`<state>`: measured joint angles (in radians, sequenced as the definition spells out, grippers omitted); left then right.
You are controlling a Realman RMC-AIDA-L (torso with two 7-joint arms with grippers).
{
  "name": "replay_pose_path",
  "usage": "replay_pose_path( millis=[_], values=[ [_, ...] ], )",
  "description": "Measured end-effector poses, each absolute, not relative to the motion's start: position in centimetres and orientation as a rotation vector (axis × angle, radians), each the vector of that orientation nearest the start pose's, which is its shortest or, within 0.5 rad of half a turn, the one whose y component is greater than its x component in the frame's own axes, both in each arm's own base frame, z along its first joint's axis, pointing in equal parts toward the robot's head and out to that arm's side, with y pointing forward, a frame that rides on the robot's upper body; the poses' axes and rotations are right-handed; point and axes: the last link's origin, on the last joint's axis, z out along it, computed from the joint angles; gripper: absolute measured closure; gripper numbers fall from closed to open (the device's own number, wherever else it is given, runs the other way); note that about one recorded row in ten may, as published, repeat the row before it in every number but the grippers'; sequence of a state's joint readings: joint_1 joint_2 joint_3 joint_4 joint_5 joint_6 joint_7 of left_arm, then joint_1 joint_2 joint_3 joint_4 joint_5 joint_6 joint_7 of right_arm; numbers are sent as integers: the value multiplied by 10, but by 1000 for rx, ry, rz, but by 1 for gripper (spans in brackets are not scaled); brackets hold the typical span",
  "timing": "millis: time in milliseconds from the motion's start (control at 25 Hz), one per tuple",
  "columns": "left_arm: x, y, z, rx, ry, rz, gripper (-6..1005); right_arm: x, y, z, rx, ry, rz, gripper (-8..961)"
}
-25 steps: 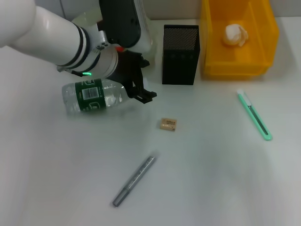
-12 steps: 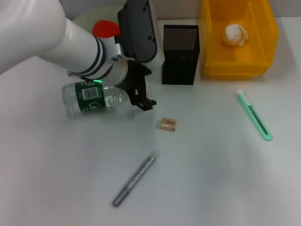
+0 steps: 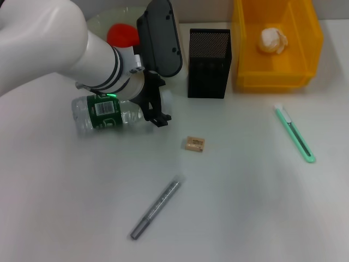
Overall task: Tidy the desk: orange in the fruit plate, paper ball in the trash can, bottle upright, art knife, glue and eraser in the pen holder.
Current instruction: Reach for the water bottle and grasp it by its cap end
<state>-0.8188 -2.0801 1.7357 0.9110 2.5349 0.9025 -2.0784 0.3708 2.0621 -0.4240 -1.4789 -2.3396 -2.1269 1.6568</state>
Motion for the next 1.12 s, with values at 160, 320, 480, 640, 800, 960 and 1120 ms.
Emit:
replay_pose_path(
  millis=[160, 320, 480, 640, 800, 960, 1120],
  values=[
    [-155, 408, -93, -2660, 146, 572, 243, 275, 251, 143, -2736, 644, 136, 134],
    [-155, 408, -96, -2649, 166, 572, 245, 274, 251, 143, -2731, 649, 143, 134],
    [-156, 409, -98, -2637, 170, 571, 247, 274, 252, 143, -2726, 659, 143, 134],
    [-155, 411, -99, -2633, 169, 572, 301, 272, 253, 145, -2717, 663, 139, 134],
    [-155, 411, -99, -2633, 170, 574, 508, 270, 254, 145, -2715, 649, 156, 134],
    [-156, 410, -99, -2635, 170, 575, 553, 269, 255, 145, -2710, 639, 169, 134],
    [-156, 405, -97, -2644, 158, 551, 564, 268, 255, 145, -2708, 632, 177, 135]
  ],
)
